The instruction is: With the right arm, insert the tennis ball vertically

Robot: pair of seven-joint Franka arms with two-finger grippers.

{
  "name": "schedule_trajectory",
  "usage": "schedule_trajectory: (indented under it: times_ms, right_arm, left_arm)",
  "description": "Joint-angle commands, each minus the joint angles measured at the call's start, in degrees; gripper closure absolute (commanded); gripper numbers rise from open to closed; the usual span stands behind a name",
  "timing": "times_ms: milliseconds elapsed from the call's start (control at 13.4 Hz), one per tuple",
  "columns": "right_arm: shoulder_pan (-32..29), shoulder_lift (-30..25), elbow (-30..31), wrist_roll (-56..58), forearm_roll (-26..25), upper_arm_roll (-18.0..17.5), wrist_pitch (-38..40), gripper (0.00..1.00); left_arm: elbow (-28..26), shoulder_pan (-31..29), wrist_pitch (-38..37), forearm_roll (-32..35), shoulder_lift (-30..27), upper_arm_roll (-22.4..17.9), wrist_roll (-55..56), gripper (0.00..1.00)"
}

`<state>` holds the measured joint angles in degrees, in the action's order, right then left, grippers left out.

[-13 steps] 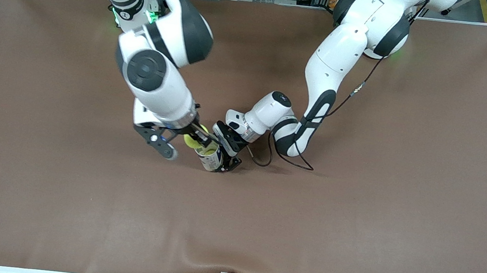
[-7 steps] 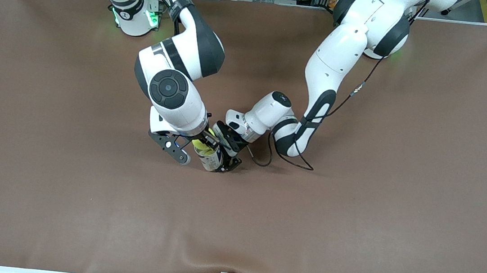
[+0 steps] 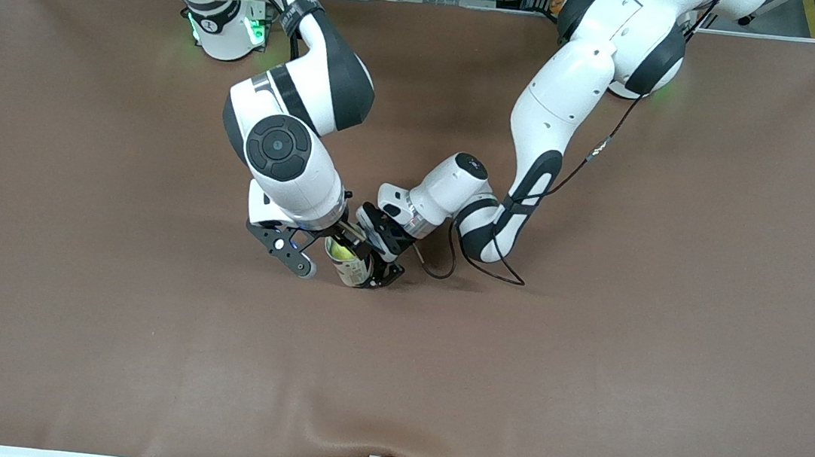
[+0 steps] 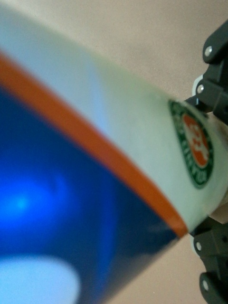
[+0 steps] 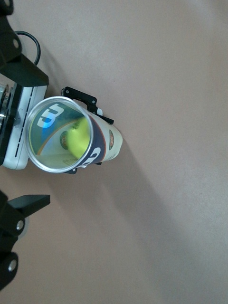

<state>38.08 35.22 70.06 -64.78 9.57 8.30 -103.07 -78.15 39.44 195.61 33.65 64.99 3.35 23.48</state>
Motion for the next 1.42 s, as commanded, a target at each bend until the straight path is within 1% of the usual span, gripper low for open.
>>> schedule_trajectory:
  times_ms: [0, 149, 224, 373, 447, 596, 671, 746, 1044, 1193, 1268, 1342]
  right_arm:
    - [0.0, 0.2, -1.1, -0.5, -0.6, 0.2, 0.2, 0.00]
    - [-0.6, -0.7, -1.2, 0.0, -0.7, 0.6, 0.7, 0.00]
    - [-1.6, -2.7, -1.1, 0.2, -0.7, 0.7, 1.3, 0.00]
    - [-4.2, -5.2, -1.2, 6.2, -0.7, 0.7, 7.3, 0.00]
    - [-6.2, -6.9, -1.2, 9.5, -0.7, 0.7, 10.3, 0.00]
    - [-10.6, -10.2, -1.2, 15.0, -0.8, 0.7, 14.8, 0.00]
    - [-12.7, -11.4, -1.2, 18.9, -1.4, 0.8, 17.1, 0.00]
    - [-15.3, -12.4, -1.2, 23.2, -2.0, 0.8, 19.5, 0.00]
    - [-24.9, -15.4, -1.2, 36.5, -2.5, 0.9, 23.6, 0.00]
    - [-26.8, -16.3, -1.2, 41.9, -7.2, 0.8, 24.9, 0.00]
    - [-27.7, -16.3, -1.2, 45.1, -8.8, 0.9, 25.3, 0.00]
    - [-29.5, -16.3, -1.2, 47.5, -8.2, 0.8, 25.3, 0.00]
  left_arm:
    - [0.2, 0.1, 0.5, 0.9, 0.6, -0.9, 0.0, 0.16]
    - [0.2, 0.1, 0.5, 0.9, 0.6, -0.9, 0.0, 0.16]
    - [0.2, 0.1, 0.5, 0.9, 0.6, -0.9, 0.0, 0.16]
    - [0.2, 0.1, 0.5, 0.9, 0.6, -0.9, 0.0, 0.16]
    - [0.2, 0.1, 0.5, 0.9, 0.6, -0.9, 0.0, 0.15]
    - [0.2, 0.1, 0.5, 0.9, 0.6, -0.8, 0.0, 0.08]
    - [0.2, 0.1, 0.5, 0.9, 0.6, -0.9, 0.0, 0.03]
    - [0.2, 0.0, 0.5, 1.0, 0.6, -0.9, 0.0, 0.00]
    - [0.0, -0.3, 0.4, 1.1, 0.5, -0.9, 0.1, 0.00]
    - [-1.4, -0.9, 0.4, 1.1, -0.4, -0.9, 0.2, 0.00]
    - [-3.7, -1.0, 0.4, 1.2, -2.3, -0.9, 0.0, 0.00]
    - [-6.5, -1.6, 0.4, 1.2, -4.4, -0.8, 0.0, 0.00]
